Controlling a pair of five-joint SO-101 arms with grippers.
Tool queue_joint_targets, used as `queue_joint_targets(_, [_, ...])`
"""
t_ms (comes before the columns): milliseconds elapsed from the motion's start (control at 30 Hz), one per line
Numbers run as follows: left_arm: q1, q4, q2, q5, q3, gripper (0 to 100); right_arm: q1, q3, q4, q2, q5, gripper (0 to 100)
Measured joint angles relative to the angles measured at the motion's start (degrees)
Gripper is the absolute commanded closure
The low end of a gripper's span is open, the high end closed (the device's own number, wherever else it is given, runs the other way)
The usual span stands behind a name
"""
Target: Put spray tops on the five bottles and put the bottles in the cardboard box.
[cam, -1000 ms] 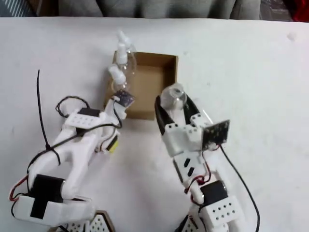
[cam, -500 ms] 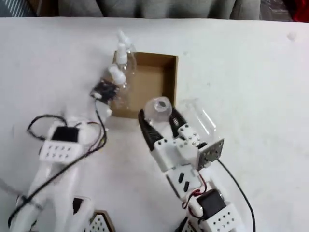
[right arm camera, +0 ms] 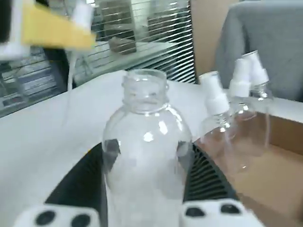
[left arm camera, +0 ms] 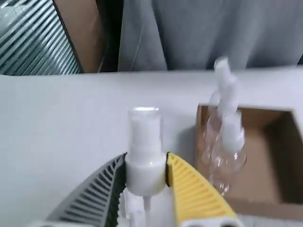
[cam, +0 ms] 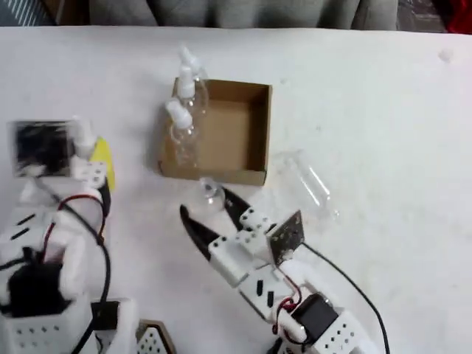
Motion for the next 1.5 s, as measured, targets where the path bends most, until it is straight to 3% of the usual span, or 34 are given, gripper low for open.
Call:
queue_joint_targets(133, [0.0, -0.79, -0.26, 9.85, -4.92, 98, -2.29, 0.0, 2.46, 0.0, 0.0, 98.2])
queue_joint_targets(400, [0.0, -10.29, -0.35, 32.53, -6.33, 98, -3.96, 0.0, 5.19, 0.0, 0.09, 98.2])
queue_joint_targets(533, [0.0, -12.04, -0.44, 38.33, -3.96, 98, -6.68, 0.0, 10.99, 0.0, 6.59, 98.2])
queue_joint_targets(733, [0.0, -12.57, -3.16, 39.82, 0.26, 98, -9.76, 0.0, 13.89, 0.0, 10.55, 98.2])
queue_joint_targets(1067, [-0.09, -12.57, -27.43, 35.96, 10.2, 98, -9.58, 0.0, 13.54, 0.0, 10.73, 98.2])
queue_joint_targets(1500, [0.53, -14.68, -29.71, 35.69, 13.45, 98, -9.58, -1.05, -4.48, 22.68, 10.73, 98.2])
